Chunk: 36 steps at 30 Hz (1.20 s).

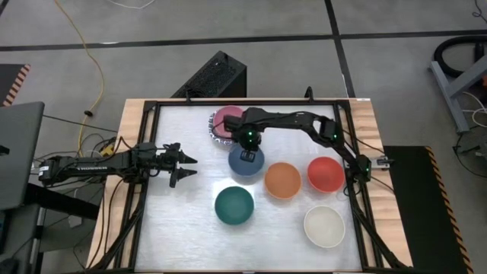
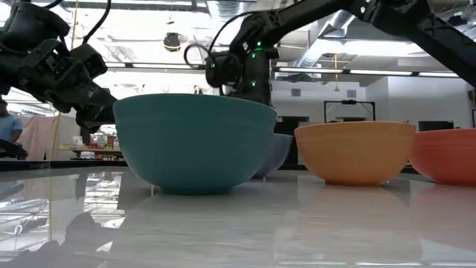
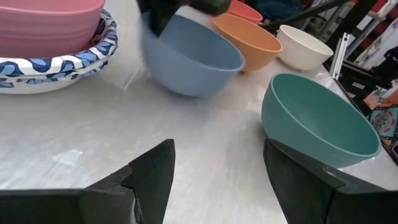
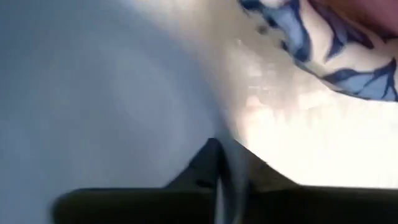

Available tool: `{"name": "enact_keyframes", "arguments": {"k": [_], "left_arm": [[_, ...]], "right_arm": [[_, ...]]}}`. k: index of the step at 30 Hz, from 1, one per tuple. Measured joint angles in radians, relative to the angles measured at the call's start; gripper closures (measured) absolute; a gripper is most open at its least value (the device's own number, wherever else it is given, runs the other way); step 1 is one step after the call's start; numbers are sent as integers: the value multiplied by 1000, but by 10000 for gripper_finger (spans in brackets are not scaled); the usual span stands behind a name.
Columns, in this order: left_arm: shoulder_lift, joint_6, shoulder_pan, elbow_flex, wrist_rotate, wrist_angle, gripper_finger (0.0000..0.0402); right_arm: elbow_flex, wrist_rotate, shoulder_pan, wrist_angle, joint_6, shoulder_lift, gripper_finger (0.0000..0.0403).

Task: Nest bowls inside each other
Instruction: Stack the blue bowl on top of the pink bowl

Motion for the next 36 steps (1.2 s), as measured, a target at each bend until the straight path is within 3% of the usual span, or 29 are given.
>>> {"name": "enact_keyframes", "arguments": {"k": [2,10,18,23,27,30,36], "left_arm": [[0,2,0,0,0,0,167],[0,-4,0,0,-1,1,167],[0,-5,0,0,-16,5,167],[0,-5,0,0,-25,5,167],[0,-5,0,0,-27,5,167],[0,-6,0,0,-29,5,167],[0,-5,0,0,-50,4,167]], "right_arm": [[1,-7,1,-10,-8,-23,388],[-2,-35,-10,-18,-82,-153,396],[1,-90,-142,312,14,-276,396],[0,-108,-233,436,198,-245,396],[9,-197,-292,493,272,-187,396],[49,-267,-327,467,292,-136,396],[168,-279,-347,360,285,-77,396]]}}
